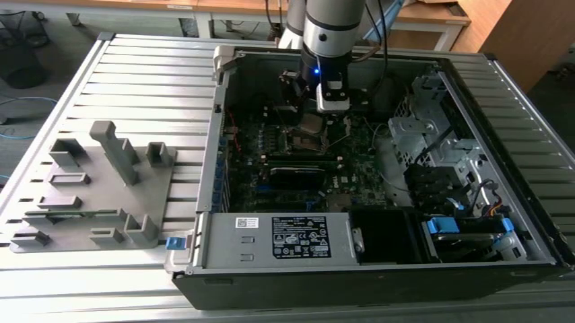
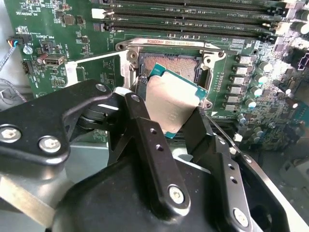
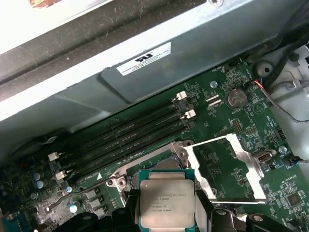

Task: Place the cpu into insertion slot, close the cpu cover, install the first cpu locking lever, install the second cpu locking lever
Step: 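Place the cpu into insertion slot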

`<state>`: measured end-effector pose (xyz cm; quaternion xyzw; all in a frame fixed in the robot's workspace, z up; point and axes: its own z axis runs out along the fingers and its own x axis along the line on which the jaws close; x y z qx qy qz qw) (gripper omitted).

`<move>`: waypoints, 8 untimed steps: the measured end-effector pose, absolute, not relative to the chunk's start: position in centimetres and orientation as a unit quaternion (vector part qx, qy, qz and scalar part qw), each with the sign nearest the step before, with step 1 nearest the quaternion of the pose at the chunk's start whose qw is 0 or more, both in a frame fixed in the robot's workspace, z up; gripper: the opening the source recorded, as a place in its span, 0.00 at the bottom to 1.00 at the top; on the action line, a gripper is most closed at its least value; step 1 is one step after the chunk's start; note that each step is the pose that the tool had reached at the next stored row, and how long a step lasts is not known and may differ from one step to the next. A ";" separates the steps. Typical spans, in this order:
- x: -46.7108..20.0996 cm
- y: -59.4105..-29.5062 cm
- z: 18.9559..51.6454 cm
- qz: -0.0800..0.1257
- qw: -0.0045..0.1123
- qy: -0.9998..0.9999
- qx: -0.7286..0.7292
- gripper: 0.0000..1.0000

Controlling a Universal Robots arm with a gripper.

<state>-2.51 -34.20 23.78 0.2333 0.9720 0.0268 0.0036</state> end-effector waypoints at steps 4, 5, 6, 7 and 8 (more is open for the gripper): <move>-2.5 -34.2 23.8 0.027 0.004 0.972 0.233 0.54; -2.5 -34.2 23.8 0.027 0.004 0.972 0.233 0.54; -2.5 -34.2 23.8 0.027 0.004 0.972 0.234 0.54; -2.5 -34.2 23.8 0.027 0.004 0.971 0.239 0.54; -2.5 -34.2 23.8 0.027 0.004 0.969 0.246 0.54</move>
